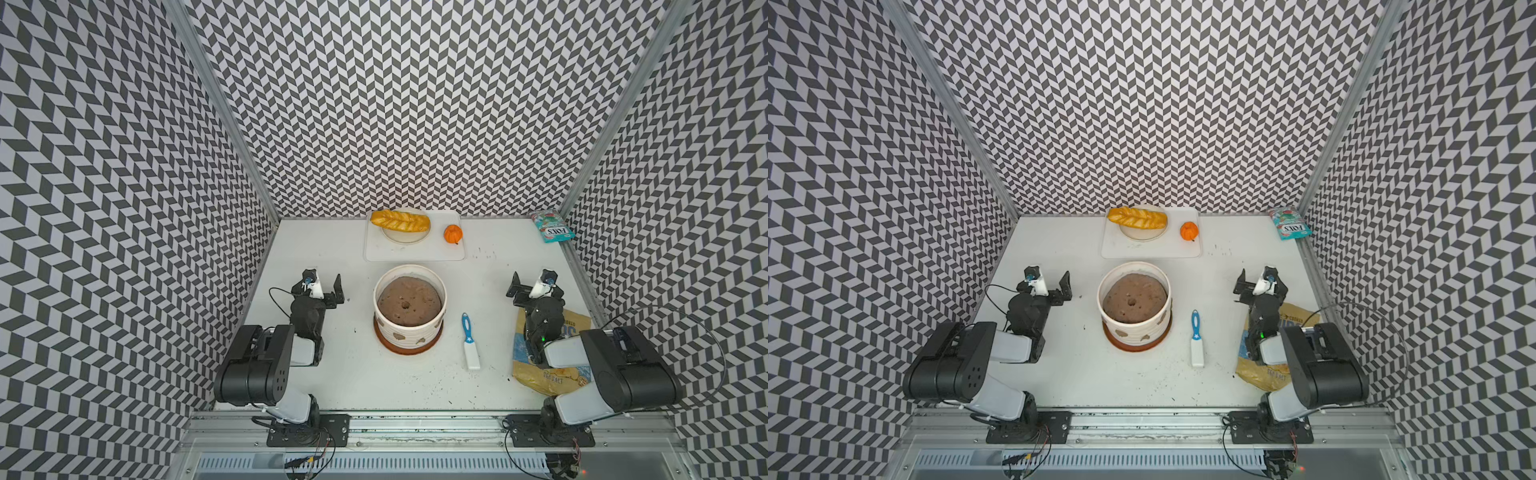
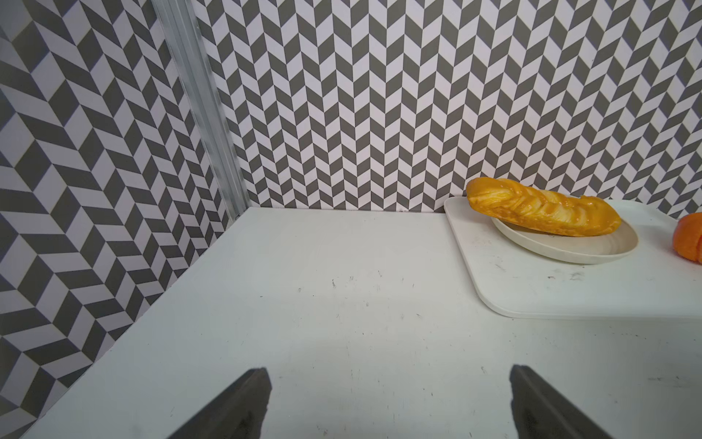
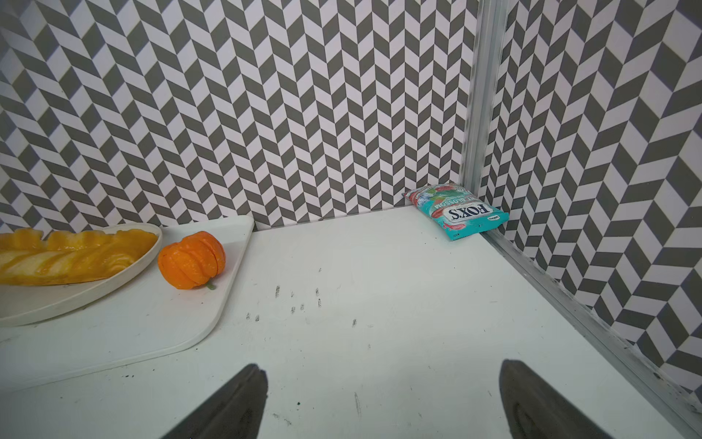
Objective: Scrub the dried mud off the ceramic pot
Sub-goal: Pick up the brush from the center of the board.
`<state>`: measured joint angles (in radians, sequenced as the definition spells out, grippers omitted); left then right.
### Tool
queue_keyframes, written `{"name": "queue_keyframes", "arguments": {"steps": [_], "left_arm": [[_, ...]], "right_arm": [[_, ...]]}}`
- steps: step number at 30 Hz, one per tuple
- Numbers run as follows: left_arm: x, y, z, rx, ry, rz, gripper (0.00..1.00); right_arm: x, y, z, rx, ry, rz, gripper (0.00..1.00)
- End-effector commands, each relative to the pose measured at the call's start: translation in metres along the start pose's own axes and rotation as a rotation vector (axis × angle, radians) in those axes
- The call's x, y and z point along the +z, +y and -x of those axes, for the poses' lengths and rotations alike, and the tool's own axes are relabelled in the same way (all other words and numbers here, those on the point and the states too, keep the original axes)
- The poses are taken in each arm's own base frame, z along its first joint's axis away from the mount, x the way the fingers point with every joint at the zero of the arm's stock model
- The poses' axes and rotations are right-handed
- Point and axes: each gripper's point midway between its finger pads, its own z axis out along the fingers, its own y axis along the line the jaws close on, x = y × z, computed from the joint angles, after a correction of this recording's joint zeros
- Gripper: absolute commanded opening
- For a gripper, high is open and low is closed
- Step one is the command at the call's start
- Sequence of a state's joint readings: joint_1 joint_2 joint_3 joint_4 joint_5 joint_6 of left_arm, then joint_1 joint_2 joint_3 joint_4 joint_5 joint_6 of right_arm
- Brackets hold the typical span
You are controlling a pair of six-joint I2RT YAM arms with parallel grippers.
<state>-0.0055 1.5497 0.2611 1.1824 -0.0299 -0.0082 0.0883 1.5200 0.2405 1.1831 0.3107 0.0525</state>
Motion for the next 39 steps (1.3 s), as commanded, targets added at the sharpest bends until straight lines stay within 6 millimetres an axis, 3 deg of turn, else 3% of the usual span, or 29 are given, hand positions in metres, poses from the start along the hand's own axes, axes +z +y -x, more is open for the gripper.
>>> {"name": "queue_keyframes", "arguments": {"steps": [1,15,19,24,27,32,35,39], "left_arm": [[0.002,0.0,0.011,0.008,-0.041,-0.007,1.0],[0.003,0.0,0.013,0.011,-0.03,-0.01,1.0],[-0.003,0.006,0.039,0.008,-0.041,0.065,1.0],[-0.004,0.008,0.076,-0.165,-0.017,0.12,1.0],[-0.004,-0.007,0.097,-0.285,0.005,0.073,1.0],[-0.014,-0.059,0.111,-0.422,0.123,-0.075,1.0],[-0.028,-0.086,0.129,-0.454,0.154,-0.148,1.0],[-0.05,-0.12,0.133,-0.449,0.232,-0.25,1.0]], "right_arm": [[0.003,-0.001,0.015,0.016,-0.058,-0.01,1.0],[0.001,0.001,0.021,0.012,-0.08,0.003,1.0],[-0.004,0.01,0.05,0.005,-0.115,0.049,1.0],[0.0,0.04,0.061,0.04,0.037,0.19,1.0],[-0.007,0.063,0.067,0.095,0.115,0.313,1.0],[-0.027,0.106,0.07,0.124,0.282,0.464,1.0],[-0.043,0.119,0.058,0.078,0.393,0.443,1.0],[-0.068,0.131,0.042,0.082,0.476,0.468,1.0]]}}
